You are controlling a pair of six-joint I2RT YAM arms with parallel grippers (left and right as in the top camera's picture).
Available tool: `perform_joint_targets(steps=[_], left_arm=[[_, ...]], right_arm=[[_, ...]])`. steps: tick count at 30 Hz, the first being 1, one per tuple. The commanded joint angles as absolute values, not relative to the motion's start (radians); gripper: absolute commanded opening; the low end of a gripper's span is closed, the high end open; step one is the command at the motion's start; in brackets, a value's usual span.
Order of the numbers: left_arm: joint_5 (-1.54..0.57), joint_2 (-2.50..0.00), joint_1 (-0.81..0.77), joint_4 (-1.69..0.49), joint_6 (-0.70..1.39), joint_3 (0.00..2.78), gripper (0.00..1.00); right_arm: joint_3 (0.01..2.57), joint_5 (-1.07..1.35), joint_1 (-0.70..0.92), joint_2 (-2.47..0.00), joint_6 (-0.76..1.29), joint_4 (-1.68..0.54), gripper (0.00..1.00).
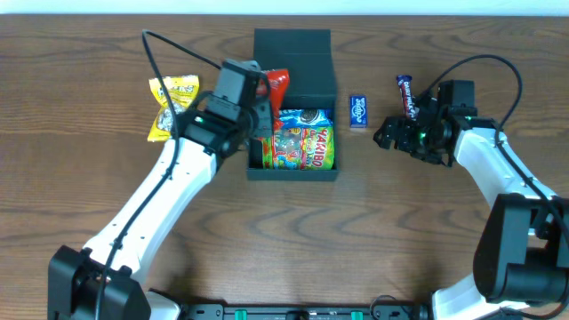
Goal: Pack container
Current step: 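Move the red bag into the box and open left gripper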
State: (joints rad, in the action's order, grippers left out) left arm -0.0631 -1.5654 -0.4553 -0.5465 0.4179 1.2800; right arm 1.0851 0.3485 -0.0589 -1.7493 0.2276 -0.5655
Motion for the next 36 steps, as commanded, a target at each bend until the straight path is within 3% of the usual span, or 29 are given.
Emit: perform_joint_targets(steps=[1, 8, 31, 32, 34, 36], left_arm=[[-0.025, -1.555, -0.497, -0.553, 0.514, 1.287, 0.06], [0.019, -1.642, -0.561, -0.576, 0.591, 1.28, 0.06], [-0.041, -1.844, -0.563, -0.599, 0.591, 1.28, 0.06], [-0.041, -1.844, -0.563, -0.599, 0.591, 1.28, 0.1], [-0.042, -1.844, -0.563, -0.602, 0.59, 1.28, 0.37], [-0.065, -1.841, -0.563, -0.602, 0.579, 1.28, 0.37]], right_arm=[[1.092, 0.368, -0.066, -1.725, 0.239, -0.571, 0.99], [1.092, 0.368, -0.066, -1.725, 0.239, -0.572, 0.99], [1.092, 0.367, -0.066, -1.725, 0.239, -0.571, 0.99], [1.092, 0.367, -0.066, -1.725, 0.239, -0.571, 0.99], [1.092, 0.368, -0.066, -1.725, 0.239, -0.572, 0.99], [1.092, 0.368, -0.066, -1.725, 0.239, -0.572, 0.99]])
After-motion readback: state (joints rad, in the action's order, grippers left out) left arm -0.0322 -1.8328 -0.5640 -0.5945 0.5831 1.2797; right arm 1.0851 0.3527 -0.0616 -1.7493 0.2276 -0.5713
